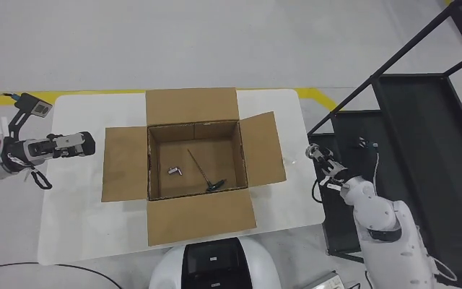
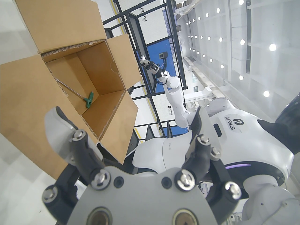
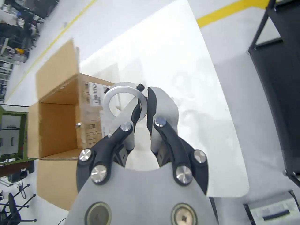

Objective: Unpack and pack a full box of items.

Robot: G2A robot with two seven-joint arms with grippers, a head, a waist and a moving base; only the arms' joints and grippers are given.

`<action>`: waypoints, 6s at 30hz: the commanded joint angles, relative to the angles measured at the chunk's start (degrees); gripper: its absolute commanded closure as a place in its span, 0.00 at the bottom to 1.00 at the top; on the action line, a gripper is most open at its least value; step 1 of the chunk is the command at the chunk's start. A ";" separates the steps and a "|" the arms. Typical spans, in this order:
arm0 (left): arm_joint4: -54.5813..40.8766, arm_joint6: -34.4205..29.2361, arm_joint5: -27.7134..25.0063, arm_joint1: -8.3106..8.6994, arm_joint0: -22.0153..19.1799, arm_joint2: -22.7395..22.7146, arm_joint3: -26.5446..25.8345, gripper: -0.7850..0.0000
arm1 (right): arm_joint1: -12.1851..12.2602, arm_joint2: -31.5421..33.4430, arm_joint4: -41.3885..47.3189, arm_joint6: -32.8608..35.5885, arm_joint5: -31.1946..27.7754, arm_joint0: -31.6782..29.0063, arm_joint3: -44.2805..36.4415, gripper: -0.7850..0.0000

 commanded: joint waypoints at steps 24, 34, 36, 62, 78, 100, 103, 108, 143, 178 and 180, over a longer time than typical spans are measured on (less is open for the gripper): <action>0.00 0.00 0.00 0.00 0.00 0.00 0.00 0.00 | -0.77 -20.13 -22.76 11.42 17.48 16.22 24.46 1.00; 0.00 0.00 0.00 0.00 0.00 0.00 0.00 0.00 | -1.21 -21.14 -21.00 10.11 17.86 17.87 25.97 0.00; 0.00 0.00 0.00 0.00 0.00 0.00 0.00 0.00 | -1.09 -20.48 -21.34 10.09 18.20 17.29 24.96 0.00; 0.00 0.00 0.00 0.00 0.00 0.00 0.00 0.00 | -0.91 -18.51 -8.64 1.72 1.61 10.36 -15.35 0.00; 0.00 0.00 0.00 0.00 0.00 0.00 0.00 0.00 | -5.70 -48.79 -14.75 10.65 12.42 37.60 13.06 0.00; 0.00 0.00 0.00 0.00 0.00 0.00 0.00 0.00 | -9.78 -57.93 -12.54 12.90 13.39 48.85 30.06 0.00; 0.00 0.00 0.00 0.00 0.00 0.00 0.00 0.00 | -9.78 -57.93 -12.54 12.90 13.39 48.85 30.06 0.00; 0.00 0.00 0.00 0.00 0.00 0.00 0.00 0.00 | -9.78 -57.93 -12.54 12.90 13.39 48.85 30.06 0.00; 0.00 0.00 0.00 0.00 0.00 0.00 0.00 0.00 | -14.28 -68.35 -11.98 32.47 -0.69 61.08 42.02 0.00; 0.00 0.00 0.00 0.00 0.00 0.00 0.00 0.00 | -14.91 -71.75 -22.04 31.93 -15.61 63.05 44.67 0.00; 0.00 0.00 0.00 0.00 0.00 0.00 0.00 0.00 | -14.91 -71.75 -22.04 31.93 -15.61 63.05 44.67 0.00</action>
